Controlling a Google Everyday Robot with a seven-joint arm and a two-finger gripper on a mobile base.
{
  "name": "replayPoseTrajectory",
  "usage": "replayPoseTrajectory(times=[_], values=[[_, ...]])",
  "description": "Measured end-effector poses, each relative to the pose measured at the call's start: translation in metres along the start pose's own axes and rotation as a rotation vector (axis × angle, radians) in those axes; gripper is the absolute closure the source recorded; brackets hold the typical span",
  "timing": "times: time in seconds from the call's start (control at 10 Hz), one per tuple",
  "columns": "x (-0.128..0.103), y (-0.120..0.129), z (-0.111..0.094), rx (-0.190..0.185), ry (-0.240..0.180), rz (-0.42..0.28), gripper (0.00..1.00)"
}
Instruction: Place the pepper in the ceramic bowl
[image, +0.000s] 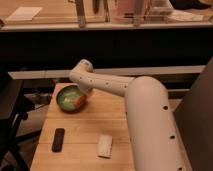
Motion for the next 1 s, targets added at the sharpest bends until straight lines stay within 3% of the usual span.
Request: replayPoseTrajectory(times=[0.3, 0.7, 1.0], values=[[-0.0006, -0.0011, 0.0006, 0.006, 0.001, 0.004, 0.86], [-0.0011, -0.0021, 0.0018, 0.017, 0.002, 0.013, 0.47], [-0.0015, -0.0024, 0.003, 0.023, 0.002, 0.021, 0.36]])
